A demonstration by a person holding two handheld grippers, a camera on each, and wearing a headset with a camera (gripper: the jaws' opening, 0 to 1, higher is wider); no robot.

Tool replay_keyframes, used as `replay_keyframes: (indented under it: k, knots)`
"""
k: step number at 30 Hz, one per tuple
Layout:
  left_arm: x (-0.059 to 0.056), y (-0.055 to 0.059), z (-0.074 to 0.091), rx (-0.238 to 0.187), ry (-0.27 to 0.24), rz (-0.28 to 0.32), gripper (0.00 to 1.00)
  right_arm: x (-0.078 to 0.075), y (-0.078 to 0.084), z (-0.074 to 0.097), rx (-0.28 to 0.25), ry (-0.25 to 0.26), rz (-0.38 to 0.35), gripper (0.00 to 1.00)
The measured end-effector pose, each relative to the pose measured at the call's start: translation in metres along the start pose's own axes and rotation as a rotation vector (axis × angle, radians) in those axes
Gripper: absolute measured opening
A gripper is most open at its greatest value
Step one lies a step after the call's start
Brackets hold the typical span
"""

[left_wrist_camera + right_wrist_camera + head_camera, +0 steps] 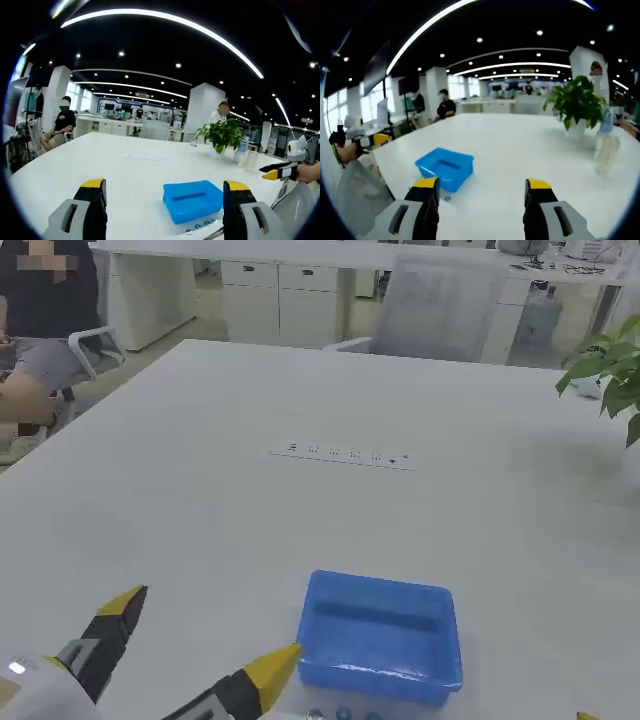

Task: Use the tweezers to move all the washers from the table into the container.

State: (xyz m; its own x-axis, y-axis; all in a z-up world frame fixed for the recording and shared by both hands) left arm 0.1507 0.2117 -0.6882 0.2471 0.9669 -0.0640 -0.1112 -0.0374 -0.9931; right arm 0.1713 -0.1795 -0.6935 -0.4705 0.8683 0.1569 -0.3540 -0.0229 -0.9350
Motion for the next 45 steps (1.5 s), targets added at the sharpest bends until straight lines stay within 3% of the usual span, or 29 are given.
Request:
replay_keyframes:
  k: [45]
  knots:
    - [-0.0001,0.0005,-0.0016,0.011,0.005,-0.012,0.99,-0.0022,-0.0021,0.0003,-0.023,0.009,-0.006,0.67]
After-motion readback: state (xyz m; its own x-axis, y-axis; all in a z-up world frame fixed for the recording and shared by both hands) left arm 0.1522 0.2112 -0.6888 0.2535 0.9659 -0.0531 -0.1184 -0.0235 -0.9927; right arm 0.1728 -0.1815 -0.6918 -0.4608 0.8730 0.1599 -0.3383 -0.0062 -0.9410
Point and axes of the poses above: the centre of the closed fingertips' face, and the gripper's own axes: z roughly backward along the fingers, x roughly to its left, y roughly out of its underside, the point moved 10 cm from there along z, roughly backward along the fingers, and after that the axes turned 5 degrees about -z, right-handed, at the moved point
